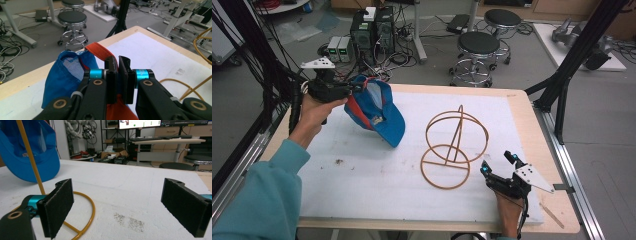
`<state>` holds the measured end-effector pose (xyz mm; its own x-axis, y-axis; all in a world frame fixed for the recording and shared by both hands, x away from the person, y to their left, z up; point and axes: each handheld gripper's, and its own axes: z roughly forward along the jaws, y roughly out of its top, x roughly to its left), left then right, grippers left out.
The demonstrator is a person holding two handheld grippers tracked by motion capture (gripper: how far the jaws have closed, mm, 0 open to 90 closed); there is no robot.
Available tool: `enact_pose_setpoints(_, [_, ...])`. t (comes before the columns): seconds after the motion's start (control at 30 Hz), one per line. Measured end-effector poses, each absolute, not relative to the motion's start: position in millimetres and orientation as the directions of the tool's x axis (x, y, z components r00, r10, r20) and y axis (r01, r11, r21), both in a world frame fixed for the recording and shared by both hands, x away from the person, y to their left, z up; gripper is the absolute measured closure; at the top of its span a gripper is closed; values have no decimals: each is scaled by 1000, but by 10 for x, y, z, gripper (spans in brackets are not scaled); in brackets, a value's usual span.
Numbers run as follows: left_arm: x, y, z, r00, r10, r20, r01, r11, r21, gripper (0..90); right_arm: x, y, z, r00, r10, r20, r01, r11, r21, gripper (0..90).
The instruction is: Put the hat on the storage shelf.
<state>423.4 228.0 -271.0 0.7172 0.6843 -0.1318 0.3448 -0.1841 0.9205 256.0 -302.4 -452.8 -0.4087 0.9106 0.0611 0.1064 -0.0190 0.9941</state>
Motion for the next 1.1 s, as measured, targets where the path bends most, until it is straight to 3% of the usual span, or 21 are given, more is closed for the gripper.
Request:
enact_pose_setpoints(0.5, [4124,2598,-2429,677,729,-100,314,-163,935,849,2559,-3020,-4528,-406,912,56,105,-14,994,100])
enact_pose_setpoints(1.1, [4080,2625,-2417,680,729,-77,310,-190,932,849,2559,-3017,-4528,-404,913,56,105,-14,994,100])
